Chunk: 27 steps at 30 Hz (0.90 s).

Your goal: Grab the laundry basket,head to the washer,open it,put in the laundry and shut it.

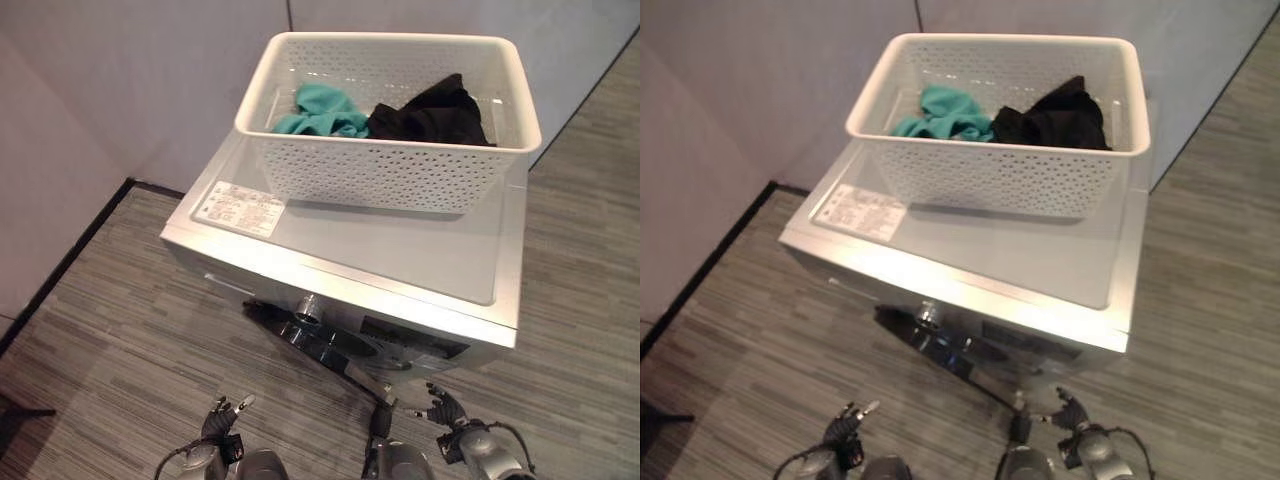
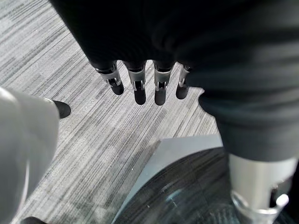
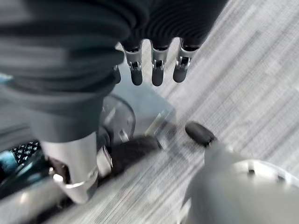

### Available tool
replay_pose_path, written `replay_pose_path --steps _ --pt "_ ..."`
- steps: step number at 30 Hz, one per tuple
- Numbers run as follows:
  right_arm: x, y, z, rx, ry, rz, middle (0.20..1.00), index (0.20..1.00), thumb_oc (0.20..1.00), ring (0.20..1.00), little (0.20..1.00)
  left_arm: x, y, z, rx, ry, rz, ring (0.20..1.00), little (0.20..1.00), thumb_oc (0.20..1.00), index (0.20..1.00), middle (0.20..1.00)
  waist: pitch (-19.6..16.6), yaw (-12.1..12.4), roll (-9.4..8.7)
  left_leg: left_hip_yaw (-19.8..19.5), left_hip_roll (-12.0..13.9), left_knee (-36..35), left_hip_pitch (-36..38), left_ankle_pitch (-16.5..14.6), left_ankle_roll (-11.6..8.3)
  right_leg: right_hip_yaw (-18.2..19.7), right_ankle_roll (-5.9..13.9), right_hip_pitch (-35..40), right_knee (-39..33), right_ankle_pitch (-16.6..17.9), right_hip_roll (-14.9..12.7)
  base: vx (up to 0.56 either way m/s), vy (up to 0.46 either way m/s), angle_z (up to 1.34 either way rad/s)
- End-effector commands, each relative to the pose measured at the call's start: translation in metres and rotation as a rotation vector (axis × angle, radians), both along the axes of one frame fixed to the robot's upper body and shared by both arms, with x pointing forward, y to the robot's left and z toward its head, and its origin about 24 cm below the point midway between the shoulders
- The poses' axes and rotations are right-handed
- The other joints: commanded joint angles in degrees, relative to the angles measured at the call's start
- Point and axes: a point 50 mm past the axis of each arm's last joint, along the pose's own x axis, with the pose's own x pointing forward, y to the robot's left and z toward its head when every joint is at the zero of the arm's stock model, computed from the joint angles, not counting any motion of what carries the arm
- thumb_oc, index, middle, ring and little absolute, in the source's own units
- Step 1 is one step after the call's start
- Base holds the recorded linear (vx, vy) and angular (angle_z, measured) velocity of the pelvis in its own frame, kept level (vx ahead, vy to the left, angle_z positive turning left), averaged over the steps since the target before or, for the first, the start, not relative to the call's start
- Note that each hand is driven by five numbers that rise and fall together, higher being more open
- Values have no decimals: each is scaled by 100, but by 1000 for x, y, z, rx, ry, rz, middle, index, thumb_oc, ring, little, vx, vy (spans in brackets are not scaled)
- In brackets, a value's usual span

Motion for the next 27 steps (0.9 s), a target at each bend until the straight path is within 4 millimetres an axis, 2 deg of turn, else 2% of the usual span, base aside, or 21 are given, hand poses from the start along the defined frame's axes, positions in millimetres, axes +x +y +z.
replay_pose_path --steps 1,4,5,6,7,8,9,10,12,17,21,26,27 --pt "30 5 20 36 -126 32 1000 1000 1000 1000 1000 12 -1 10 20 -78 -101 1000 1000 1000 1000 1000 -198 98 192 351 -243 -1076 1028 -579 374 13 770 -710 -101 20 -509 -141 391 57" --pt "50 6 35 10 -200 93 1000 1000 1000 1000 1000 21 -3 18 3 -137 -130 1000 1000 1000 1000 1000 -113 177 57 302 -645 -1272 1031 -943 616 -111 985 -863 -101 403 -904 -179 273 34" --pt "50 6 35 10 -200 93 1000 1000 1000 1000 1000 20 -3 18 3 -137 -130 1000 1000 1000 1000 1000 -108 178 48 305 -664 -1280 1040 -943 629 -102 996 -861 -101 413 -920 -161 232 31" --pt "60 3 42 -19 -225 133 1000 1000 1000 1000 1000 22 -2 20 -4 -158 -150 1000 1000 1000 1000 1000 -99 229 -21 262 -850 -1438 1137 -1013 746 -96 1130 -890 -79 575 -1120 -143 169 21" --pt "67 2 47 -30 -240 148 1000 1000 1000 1000 1000 23 0 22 2 -168 -156 1000 1000 1000 1000 1000 -61 229 -43 241 -895 -1442 1140 -1011 795 8 1205 -915 -36 672 -1217 -339 183 7" --pt "80 -7 62 -98 -289 223 1000 1000 1000 1000 1000 28 13 31 24 -204 -193 1000 1000 1000 1000 1000 -37 169 -179 -91 -1044 -1370 871 -827 915 1453 1124 -934 589 403 -1199 -260 -28 114" --pt "86 -12 74 -150 -325 282 1000 1000 1000 1000 1000 19 20 28 35 -180 -176 1000 1000 1000 1000 1000 -134 280 -239 -173 -1030 -1313 777 -786 895 1163 1104 -669 568 395 -1302 -214 -215 145" --pt "87 -16 87 -184 -364 329 1000 1000 1000 1000 1000 8 31 26 45 -156 -135 1000 1000 1000 1000 1000 -250 377 -386 -193 -946 -1301 735 -716 800 851 1111 -414 370 358 -1307 3 -292 166" --pt "80 -29 98 -218 -396 344 1000 1000 1000 1000 1000 -9 37 21 41 -114 -112 1000 1000 1000 1000 1000 -416 396 -465 -173 -746 -1468 794 -573 660 736 1100 -234 172 320 -1176 61 -264 33" --pt "86 -36 114 -247 -451 362 1000 1000 1000 1000 1000 -15 35 19 16 -118 -94 1000 1000 1000 1000 1000 -435 443 -404 -193 -572 -1710 801 -385 554 691 1075 -215 -47 285 -1003 -8 -125 -23" --pt "108 -28 129 -236 -526 361 1000 1000 1000 1000 1000 -10 29 21 -14 -143 -103 1000 1000 1000 1000 1000 -277 506 -234 -246 -431 -1749 556 -194 436 695 1044 -335 -101 199 -931 -81 -91 -12" --pt "113 -20 133 -166 -575 315 1000 1000 1000 1000 1000 -8 25 19 -19 -136 -116 1000 1000 1000 1000 1000 -202 480 -102 -236 -348 -1718 444 -126 360 685 1004 -348 -101 104 -889 -35 -44 -2" --pt "112 -19 135 -149 -592 302 1000 1000 1000 1000 1000 -2 25 21 -17 -146 -115 1000 1000 1000 1000 1000 -108 449 -63 -274 -299 -1583 301 -82 320 706 953 -334 -101 39 -846 -72 -70 3"
